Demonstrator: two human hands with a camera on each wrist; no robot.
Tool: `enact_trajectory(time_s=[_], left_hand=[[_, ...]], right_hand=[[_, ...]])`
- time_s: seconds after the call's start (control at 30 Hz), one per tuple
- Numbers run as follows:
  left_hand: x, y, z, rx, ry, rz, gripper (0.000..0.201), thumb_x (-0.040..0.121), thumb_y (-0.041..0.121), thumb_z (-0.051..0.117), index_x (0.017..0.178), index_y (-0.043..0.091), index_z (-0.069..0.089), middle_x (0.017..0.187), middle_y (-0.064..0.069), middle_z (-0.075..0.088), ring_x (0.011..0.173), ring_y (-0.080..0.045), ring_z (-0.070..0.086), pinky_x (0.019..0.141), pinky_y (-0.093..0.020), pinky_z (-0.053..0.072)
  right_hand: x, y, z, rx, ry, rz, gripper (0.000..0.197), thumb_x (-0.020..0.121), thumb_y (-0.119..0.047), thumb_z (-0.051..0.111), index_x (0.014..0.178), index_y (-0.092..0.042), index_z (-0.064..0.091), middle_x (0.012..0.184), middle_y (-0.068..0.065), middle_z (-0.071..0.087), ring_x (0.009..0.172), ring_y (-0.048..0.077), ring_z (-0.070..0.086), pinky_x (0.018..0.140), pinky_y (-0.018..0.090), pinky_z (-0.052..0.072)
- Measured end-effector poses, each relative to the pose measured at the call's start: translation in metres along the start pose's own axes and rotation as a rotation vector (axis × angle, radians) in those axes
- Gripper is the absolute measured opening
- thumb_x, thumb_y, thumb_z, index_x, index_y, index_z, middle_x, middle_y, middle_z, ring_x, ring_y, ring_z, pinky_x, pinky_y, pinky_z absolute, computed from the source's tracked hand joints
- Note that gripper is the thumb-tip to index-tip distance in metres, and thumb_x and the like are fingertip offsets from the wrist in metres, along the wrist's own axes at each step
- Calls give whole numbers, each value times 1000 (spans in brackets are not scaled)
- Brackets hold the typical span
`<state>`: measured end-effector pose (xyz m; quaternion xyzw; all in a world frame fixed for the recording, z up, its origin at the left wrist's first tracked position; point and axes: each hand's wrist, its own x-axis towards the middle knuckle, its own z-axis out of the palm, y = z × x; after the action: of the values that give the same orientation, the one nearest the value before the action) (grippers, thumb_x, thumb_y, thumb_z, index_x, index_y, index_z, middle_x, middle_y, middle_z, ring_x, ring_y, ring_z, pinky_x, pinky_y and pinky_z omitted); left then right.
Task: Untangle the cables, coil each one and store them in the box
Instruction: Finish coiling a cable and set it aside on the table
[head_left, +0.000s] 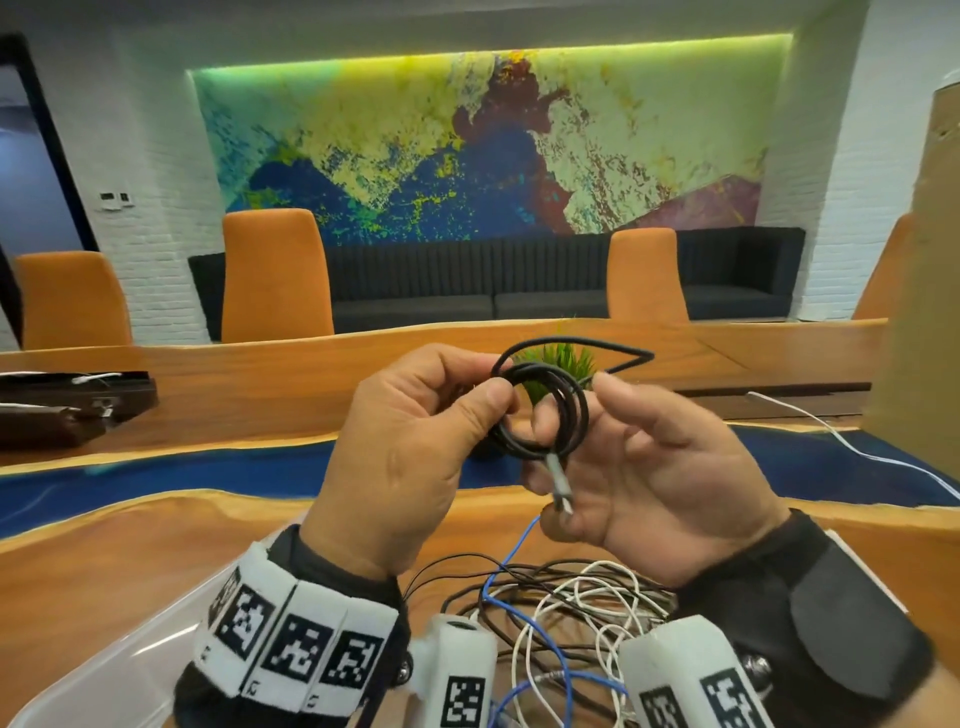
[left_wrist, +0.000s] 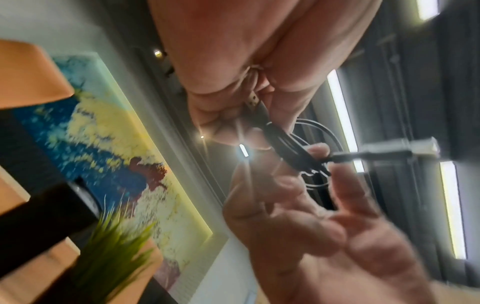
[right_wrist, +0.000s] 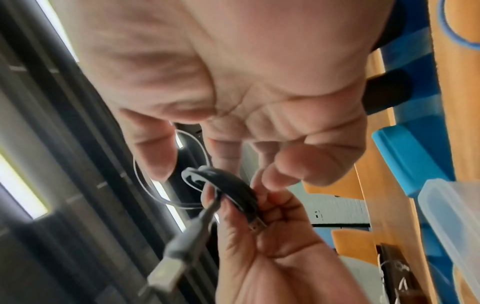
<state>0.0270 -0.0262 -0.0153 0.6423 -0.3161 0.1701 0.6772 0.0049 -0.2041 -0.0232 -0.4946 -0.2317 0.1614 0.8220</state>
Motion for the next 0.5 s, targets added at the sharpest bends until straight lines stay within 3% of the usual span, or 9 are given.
enact_trajectory(time_s=[0.1,0.2,0.27,0.37,0.43,0.5], left_hand=[[0,-2,0,174,9,61,16,91,8,65,102,16,71,95,-2,76,90,-17,72,78,-29,60],[2,-4,-4,212,60,67,16,92,7,65,103,17,71,94,1,76,90,-14,72,79,-28,59],[6,-3,-13,240,109,57,17,92,7,65,100,21,70,90,4,76,86,-10,72,76,-23,58],[11,1,-32,312,157,26,19,93,7,64,96,26,69,86,4,76,82,-11,71,76,-25,58],[13,2,-42,376,153,22,20,92,7,65,95,25,70,86,4,75,84,-10,71,79,-26,58],[13,2,-42,459,80,23,20,91,6,66,97,25,69,87,9,73,84,-2,69,75,-14,53]], right_hand=[[0,3,5,-191,76,25,10,81,-19,71,88,-17,64,84,10,60,69,20,58,51,27,45],[0,-1,7,-330,124,10,18,86,-7,69,101,-16,66,72,11,61,57,20,58,44,24,45],[-1,-7,1,-634,258,-59,27,88,-4,65,110,-20,66,69,9,64,55,19,59,43,24,45],[-8,-28,-26,-1240,586,-293,18,91,-10,64,93,-25,73,66,-1,68,52,11,62,50,21,50],[-19,-44,-45,-1305,732,-416,22,93,-16,62,86,-34,72,71,-7,69,59,14,66,60,25,56],[-27,-56,-52,-1265,807,-493,19,94,-29,59,89,-44,69,73,-8,68,63,19,67,61,23,55]])
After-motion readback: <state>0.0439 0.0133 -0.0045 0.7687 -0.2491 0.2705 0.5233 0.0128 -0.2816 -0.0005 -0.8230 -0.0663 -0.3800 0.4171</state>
